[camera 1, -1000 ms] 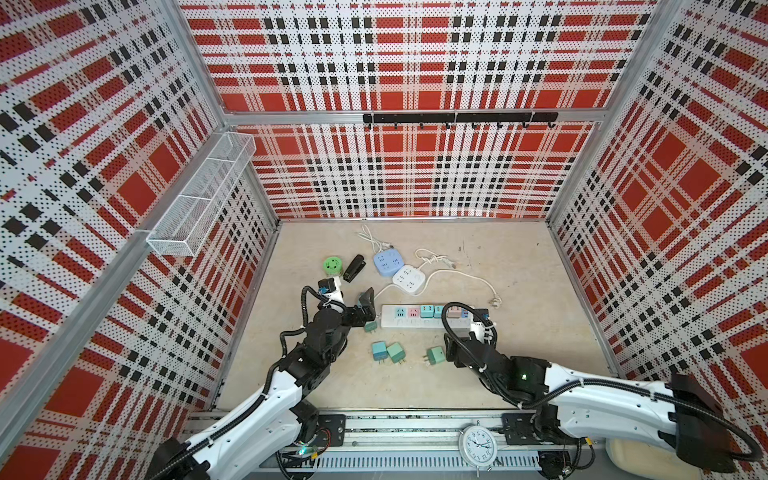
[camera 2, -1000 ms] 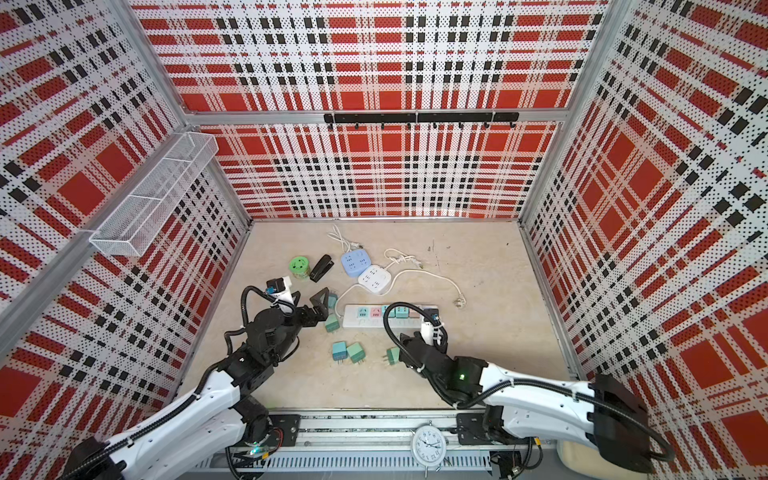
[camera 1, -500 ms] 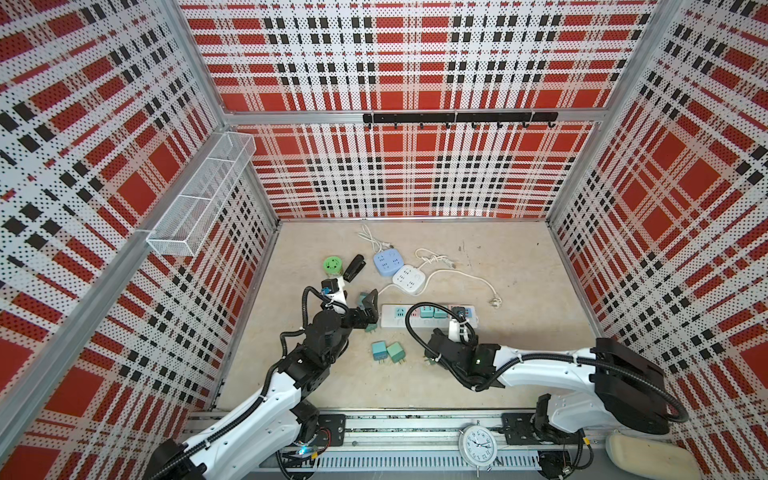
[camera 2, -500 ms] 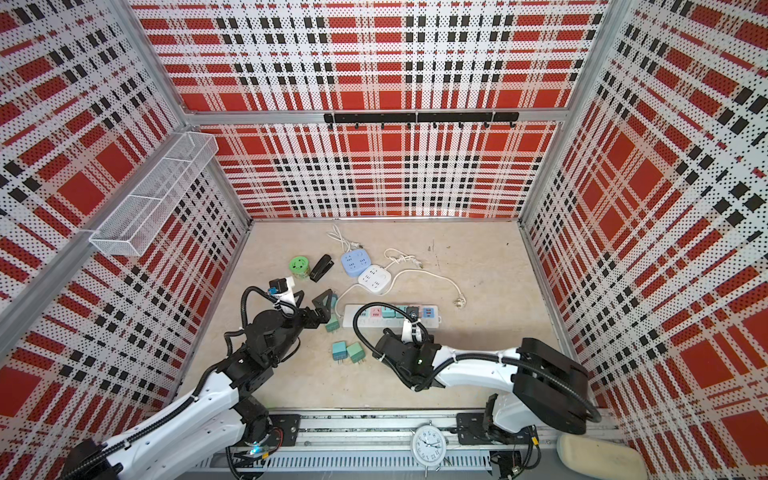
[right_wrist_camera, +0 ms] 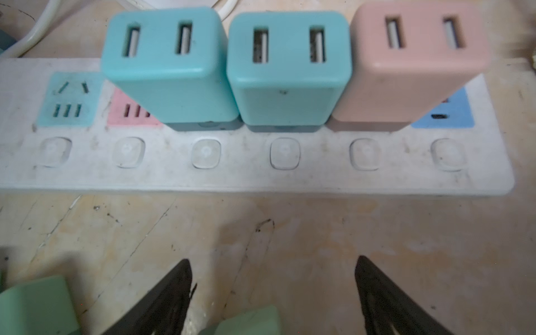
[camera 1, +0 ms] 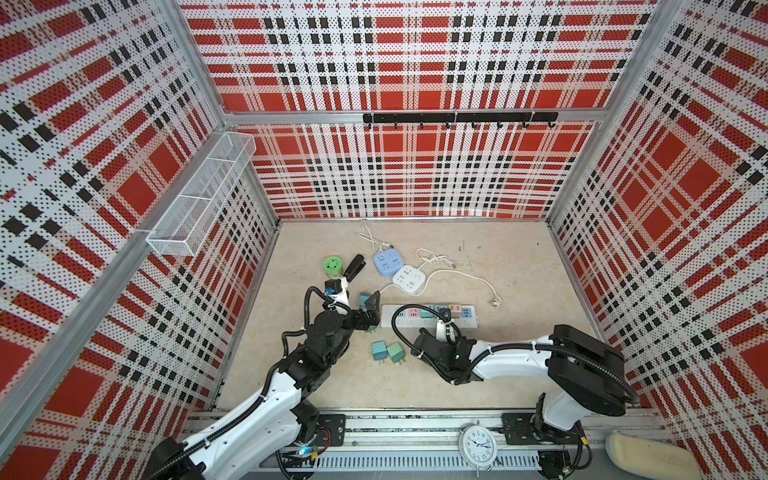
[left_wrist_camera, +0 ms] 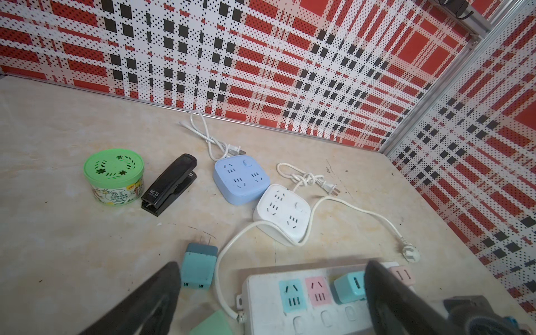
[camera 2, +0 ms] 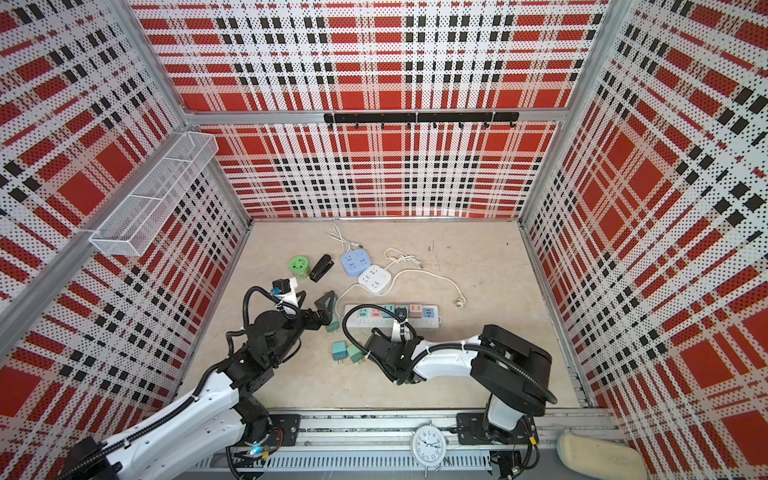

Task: Insert the plug
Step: 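Lower the right gripper onto the light green adapter near the robot, then close the right gripper on the light green adapter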

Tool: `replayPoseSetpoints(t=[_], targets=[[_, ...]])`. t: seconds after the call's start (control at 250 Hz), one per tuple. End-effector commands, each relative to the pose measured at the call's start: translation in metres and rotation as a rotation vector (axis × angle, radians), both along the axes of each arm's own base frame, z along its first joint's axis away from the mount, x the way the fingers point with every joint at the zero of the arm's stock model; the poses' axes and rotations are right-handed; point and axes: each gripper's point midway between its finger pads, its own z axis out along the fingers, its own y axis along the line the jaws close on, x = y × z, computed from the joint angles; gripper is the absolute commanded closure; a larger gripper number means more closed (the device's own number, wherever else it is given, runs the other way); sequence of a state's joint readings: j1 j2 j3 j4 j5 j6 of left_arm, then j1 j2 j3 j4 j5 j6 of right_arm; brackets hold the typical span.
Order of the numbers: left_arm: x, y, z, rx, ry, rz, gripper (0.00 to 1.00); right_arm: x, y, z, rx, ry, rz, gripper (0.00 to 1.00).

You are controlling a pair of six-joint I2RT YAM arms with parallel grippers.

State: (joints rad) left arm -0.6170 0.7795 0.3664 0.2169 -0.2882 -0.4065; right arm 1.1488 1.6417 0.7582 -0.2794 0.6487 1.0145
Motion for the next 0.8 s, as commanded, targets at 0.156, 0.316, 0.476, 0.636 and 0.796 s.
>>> replayPoseSetpoints(t=[0.156,0.316,0.476,0.636,0.796], targets=[[0.002,-0.002,0.017,-0.018,-0.043,-0.001,0.01,-0.019,-0.006,-0.011,-0.045,0.045,-0.018,0.10],[0.003,-0.001,0.015,-0.011,-0.040,0.003,0.01,-0.027,-0.015,-0.015,-0.002,0.059,-0.026,0.10],[0.004,-0.002,0.015,-0.012,-0.038,0.000,0.01,-0.038,-0.026,-0.015,0.005,0.066,-0.030,0.11],[0.004,-0.002,0.015,-0.006,-0.039,0.000,0.01,-0.047,-0.038,-0.013,0.022,0.055,-0.037,0.11],[0.004,-0.002,0.016,-0.003,-0.043,0.002,0.01,-0.057,-0.047,-0.010,0.042,0.046,-0.040,0.13]])
